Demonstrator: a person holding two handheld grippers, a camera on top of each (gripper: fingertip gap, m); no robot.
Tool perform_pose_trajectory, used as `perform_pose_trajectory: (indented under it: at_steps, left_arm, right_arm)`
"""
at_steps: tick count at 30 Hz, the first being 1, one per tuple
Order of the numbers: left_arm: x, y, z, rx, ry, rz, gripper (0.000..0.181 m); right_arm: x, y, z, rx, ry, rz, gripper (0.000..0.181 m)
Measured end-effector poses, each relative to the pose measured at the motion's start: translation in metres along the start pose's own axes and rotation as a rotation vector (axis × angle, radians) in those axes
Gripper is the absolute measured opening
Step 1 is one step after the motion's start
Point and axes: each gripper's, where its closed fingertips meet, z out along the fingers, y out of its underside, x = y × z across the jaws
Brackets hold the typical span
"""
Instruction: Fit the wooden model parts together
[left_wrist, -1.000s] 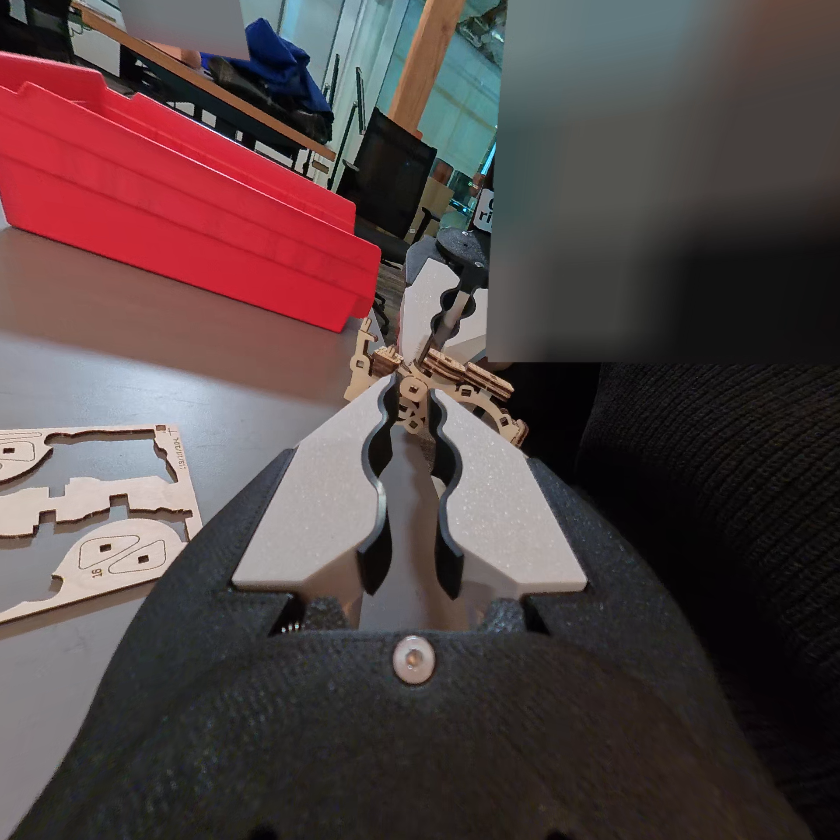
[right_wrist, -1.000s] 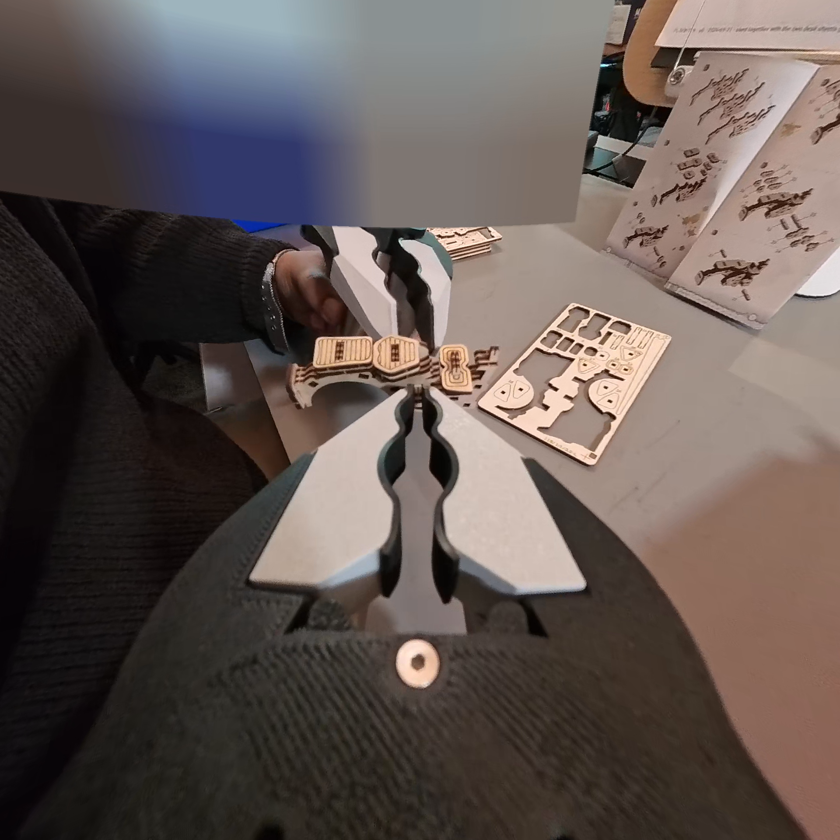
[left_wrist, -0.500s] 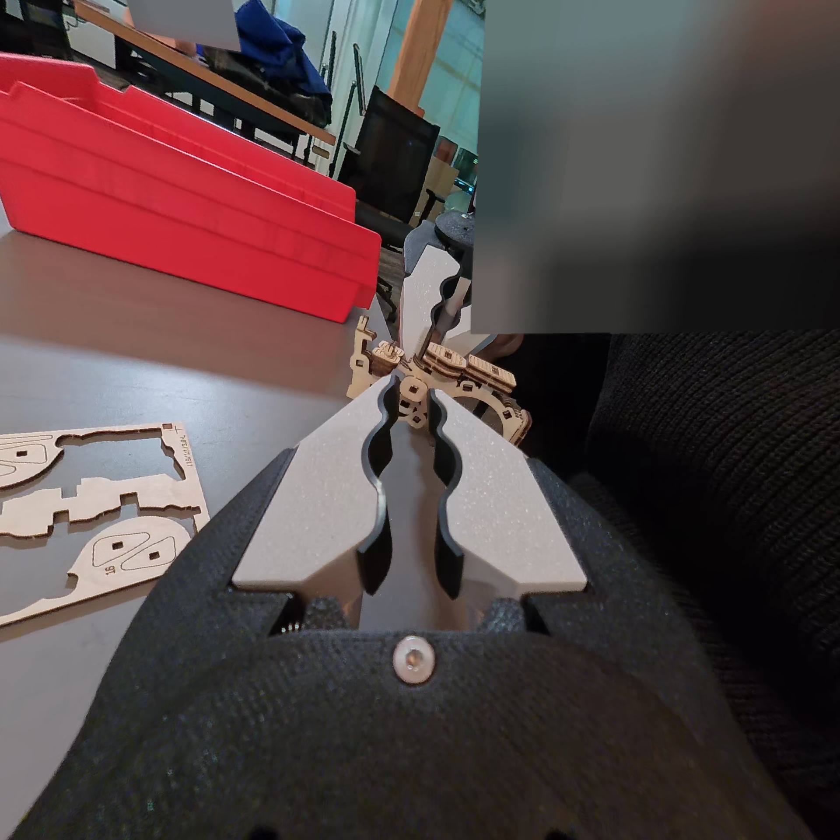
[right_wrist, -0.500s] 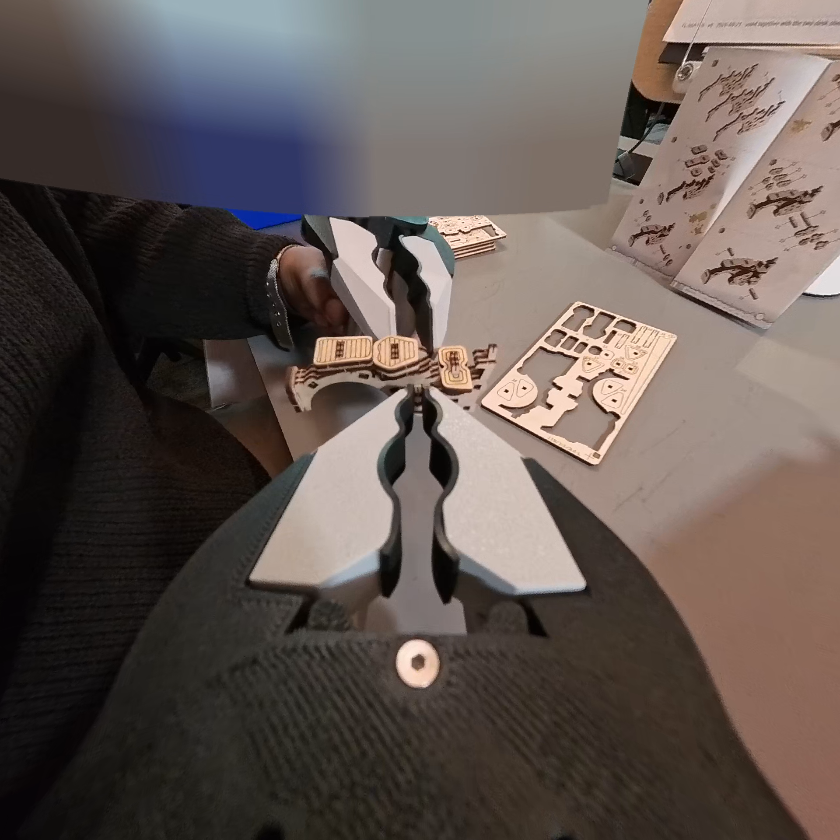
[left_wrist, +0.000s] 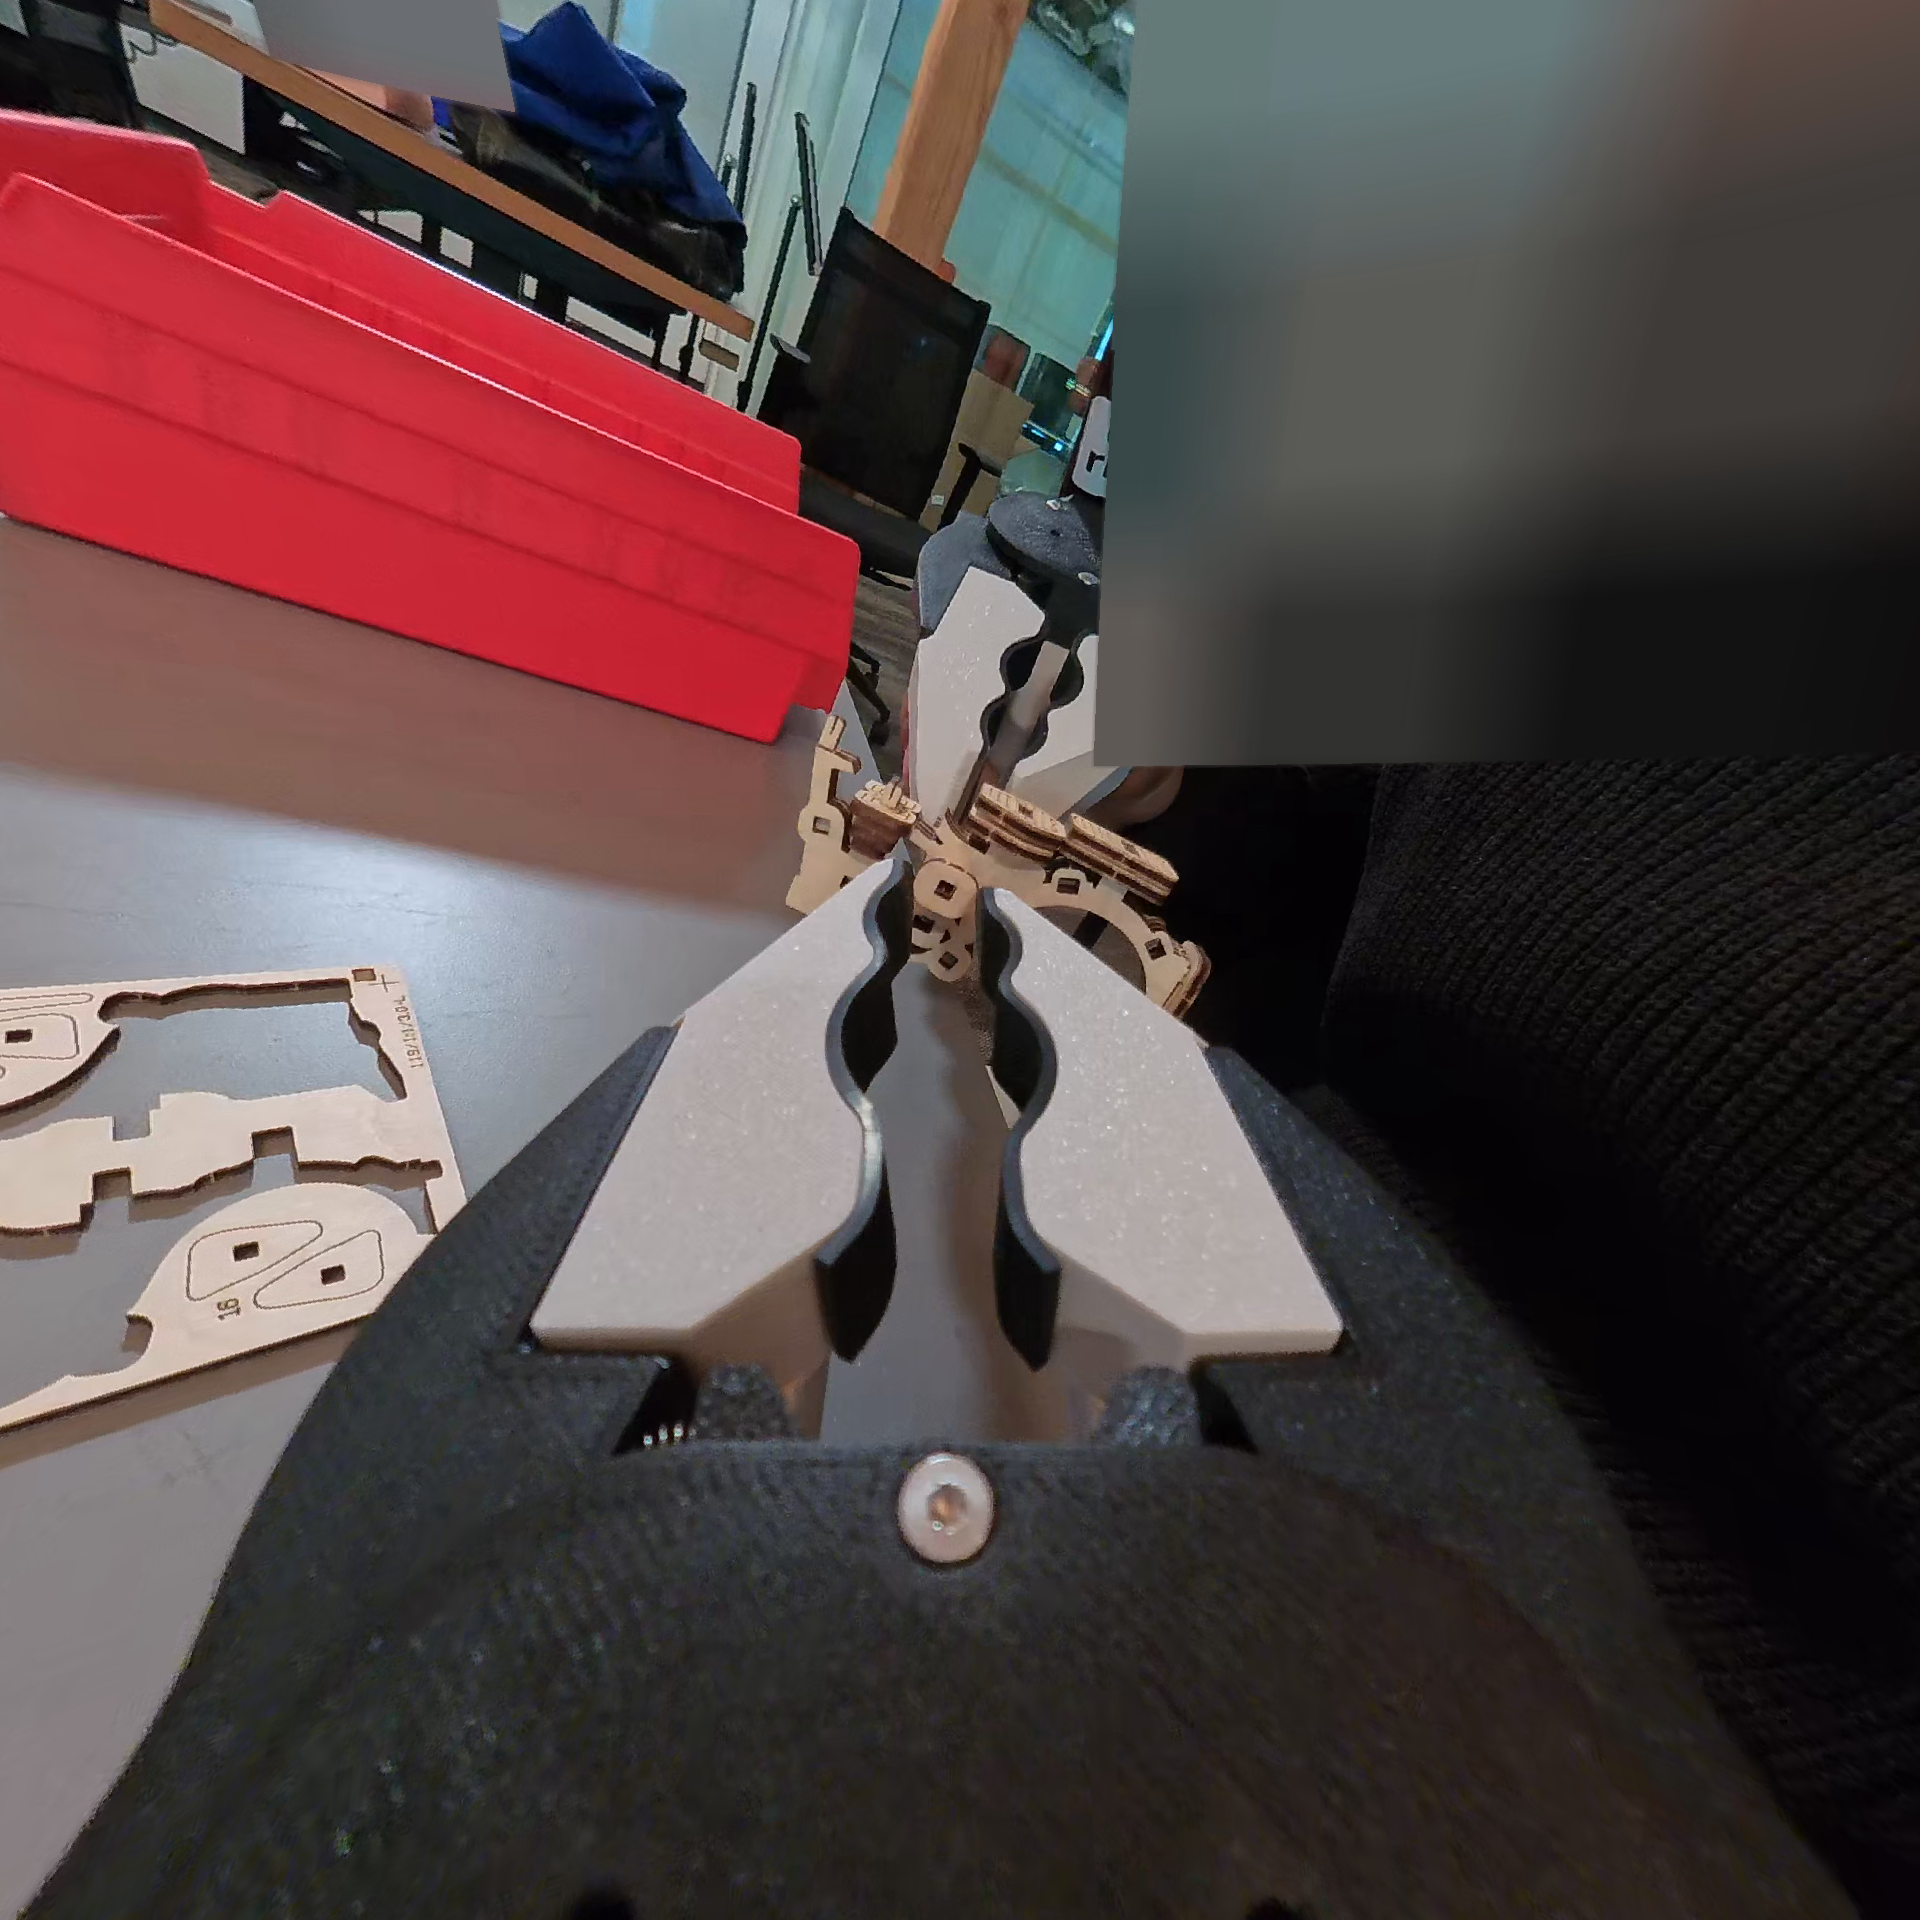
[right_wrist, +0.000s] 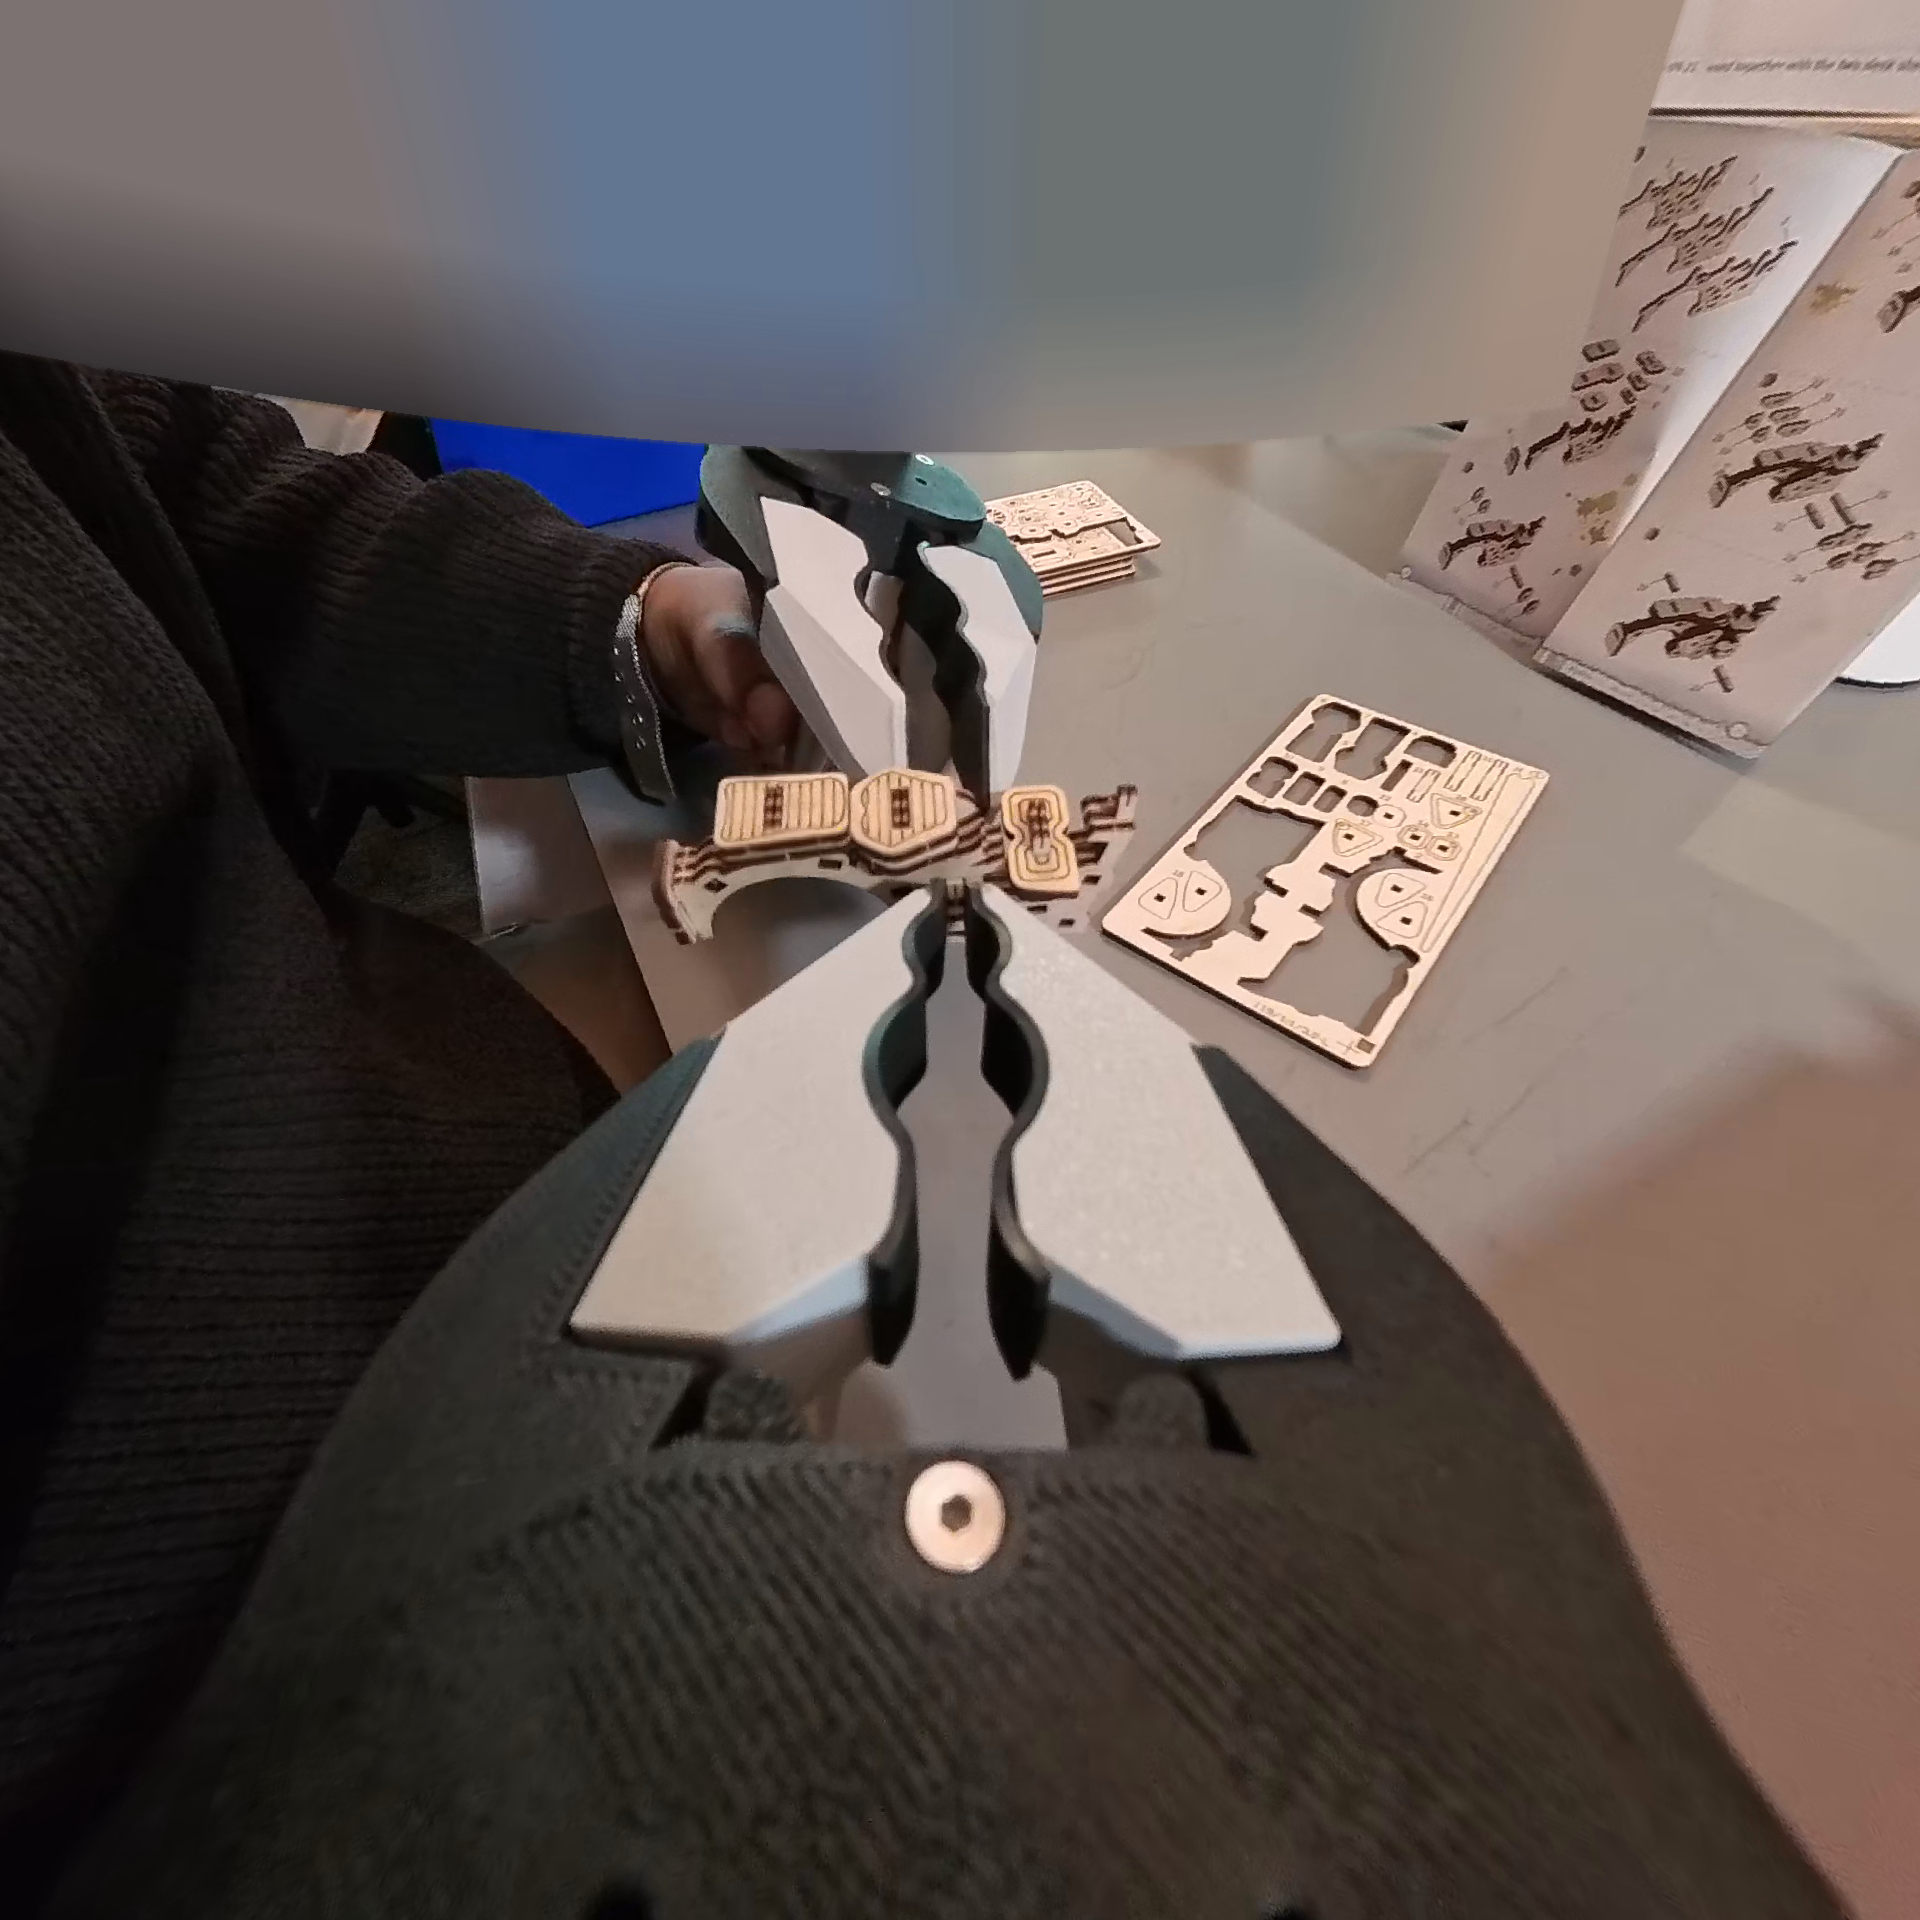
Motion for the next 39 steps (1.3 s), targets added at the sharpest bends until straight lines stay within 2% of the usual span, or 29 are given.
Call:
perform_pose_trajectory:
  at_steps: [23,39]
  left_arm:
    - [-0.001,-0.001,0.001,0.032,0.029,-0.077,0.010]
    - [-0.003,0.011,0.002,-0.090,-0.049,0.081,0.010]
  right_arm:
    - [0.001,0.001,0.000,-0.006,0.002,0.015,0.002]
    - [-0.001,0.010,0.002,-0.038,-0.048,0.074,0.002]
